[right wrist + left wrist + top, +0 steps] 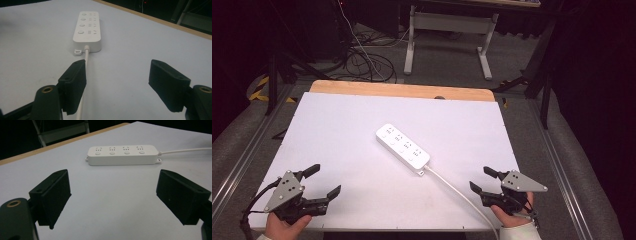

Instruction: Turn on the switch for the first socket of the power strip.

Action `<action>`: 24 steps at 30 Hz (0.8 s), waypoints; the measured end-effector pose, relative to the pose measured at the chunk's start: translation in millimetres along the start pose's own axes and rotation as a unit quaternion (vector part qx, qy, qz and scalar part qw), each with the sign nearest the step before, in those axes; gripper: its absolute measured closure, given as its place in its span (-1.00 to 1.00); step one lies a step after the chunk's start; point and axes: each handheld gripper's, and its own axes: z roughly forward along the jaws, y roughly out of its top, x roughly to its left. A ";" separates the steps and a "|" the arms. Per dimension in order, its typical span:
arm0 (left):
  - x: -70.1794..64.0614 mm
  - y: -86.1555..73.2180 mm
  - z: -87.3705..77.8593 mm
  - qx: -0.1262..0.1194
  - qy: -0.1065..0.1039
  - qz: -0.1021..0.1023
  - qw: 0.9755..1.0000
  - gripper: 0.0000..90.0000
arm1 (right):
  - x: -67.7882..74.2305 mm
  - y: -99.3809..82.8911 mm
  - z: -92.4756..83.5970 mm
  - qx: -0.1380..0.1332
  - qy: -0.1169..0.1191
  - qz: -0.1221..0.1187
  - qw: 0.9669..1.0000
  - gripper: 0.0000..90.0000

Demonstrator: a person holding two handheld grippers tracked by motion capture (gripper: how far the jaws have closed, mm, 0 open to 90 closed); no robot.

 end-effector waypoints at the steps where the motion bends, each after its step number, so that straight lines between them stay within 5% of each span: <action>1: -0.3 0.0 0.0 0.000 0.000 0.002 1.000 -0.72 | 0.0 0.0 0.1 0.000 0.000 -0.001 1.000 -0.32; 7: -2.4 1.1 -2.1 -0.001 0.023 0.024 0.999 -0.71 | 1.7 1.2 1.2 0.004 -0.003 -0.009 1.000 -0.34; 24: -3.8 1.8 -4.0 0.003 0.033 0.034 0.999 -0.70 | -1.4 6.7 0.0 0.014 0.009 -0.004 1.000 -0.18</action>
